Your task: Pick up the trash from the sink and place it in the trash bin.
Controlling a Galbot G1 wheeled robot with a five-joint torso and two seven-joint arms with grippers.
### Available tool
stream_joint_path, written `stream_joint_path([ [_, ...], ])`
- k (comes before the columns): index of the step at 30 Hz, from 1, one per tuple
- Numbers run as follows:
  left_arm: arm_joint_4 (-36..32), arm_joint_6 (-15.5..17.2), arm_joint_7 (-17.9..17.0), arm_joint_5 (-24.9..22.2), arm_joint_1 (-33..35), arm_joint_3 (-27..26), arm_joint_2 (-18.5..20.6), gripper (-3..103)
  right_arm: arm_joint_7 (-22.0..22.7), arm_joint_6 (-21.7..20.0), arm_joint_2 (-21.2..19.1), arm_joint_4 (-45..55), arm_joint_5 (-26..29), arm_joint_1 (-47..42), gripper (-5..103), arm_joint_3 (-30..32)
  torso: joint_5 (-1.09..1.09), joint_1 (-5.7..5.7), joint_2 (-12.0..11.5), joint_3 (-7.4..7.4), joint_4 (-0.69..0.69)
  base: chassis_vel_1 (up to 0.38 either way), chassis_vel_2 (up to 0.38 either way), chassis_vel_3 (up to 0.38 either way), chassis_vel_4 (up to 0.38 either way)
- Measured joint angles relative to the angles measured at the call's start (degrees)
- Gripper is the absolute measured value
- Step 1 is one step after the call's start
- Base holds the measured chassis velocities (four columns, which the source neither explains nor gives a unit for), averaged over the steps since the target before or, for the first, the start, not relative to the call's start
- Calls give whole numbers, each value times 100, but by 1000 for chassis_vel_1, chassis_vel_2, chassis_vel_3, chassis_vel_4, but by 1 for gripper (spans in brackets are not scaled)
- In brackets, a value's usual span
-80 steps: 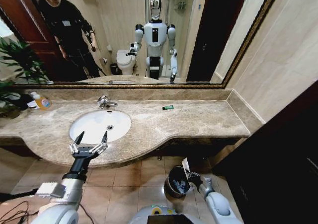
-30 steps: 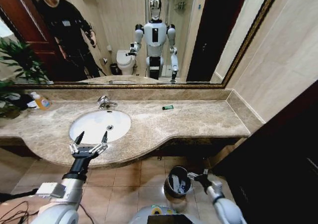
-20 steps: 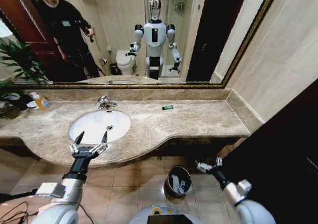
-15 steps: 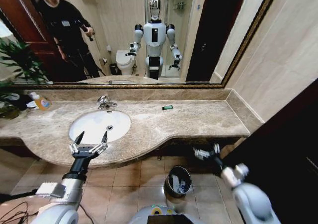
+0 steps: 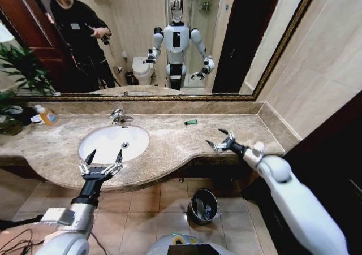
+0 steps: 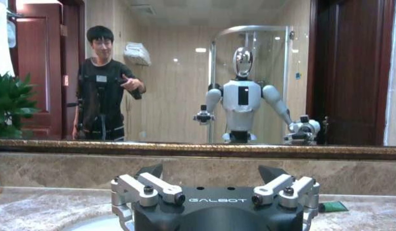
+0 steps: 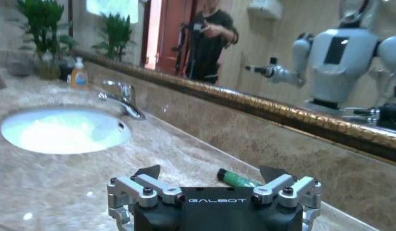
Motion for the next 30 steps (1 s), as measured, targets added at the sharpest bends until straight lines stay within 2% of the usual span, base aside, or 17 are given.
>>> stream_joint_path([
  [1,0,0,3,0,0,1,1,100,-17,-28,-8,-411,-33,580,100,-471,2,0,0,0,0,0,0,0,0],
  [3,0,0,1,0,0,0,0,100,-43,-54,66,-920,-125,1260,100,-985,-2,0,0,0,2,0,0,0,0],
  [4,0,0,1,0,0,0,0,100,-43,-54,66,-920,-125,1260,100,-985,-2,0,0,0,2,0,0,0,0],
  [7,0,0,0,0,0,0,0,100,-36,-233,275,-1585,-247,2095,100,-1666,0,1,0,0,2,0,0,0,0],
  [11,0,0,1,0,0,0,0,100,-32,-378,490,-2181,-396,2716,100,-2140,0,0,0,-1,1,0,0,0,0],
  [13,0,0,1,0,0,0,0,100,21,-436,543,-2303,-388,2874,100,-2271,0,0,0,0,1,0,0,0,0],
  [16,0,0,1,0,0,0,0,100,357,-622,719,-2565,-276,3217,100,-2564,-3,0,0,-1,1,0,0,0,0],
  [21,0,0,1,0,0,0,0,100,666,-913,963,-2816,-171,3395,100,-2678,-1,-1,0,-1,1,0,0,0,0],
  [26,0,0,1,0,0,0,0,100,698,-964,1120,-3037,-197,3525,100,-2784,0,-1,0,-1,1,0,0,0,0],
  [30,0,0,1,0,0,0,0,100,791,-986,1413,-3489,-360,3744,100,-2892,-1,-1,1,-1,1,0,0,0,0],
])
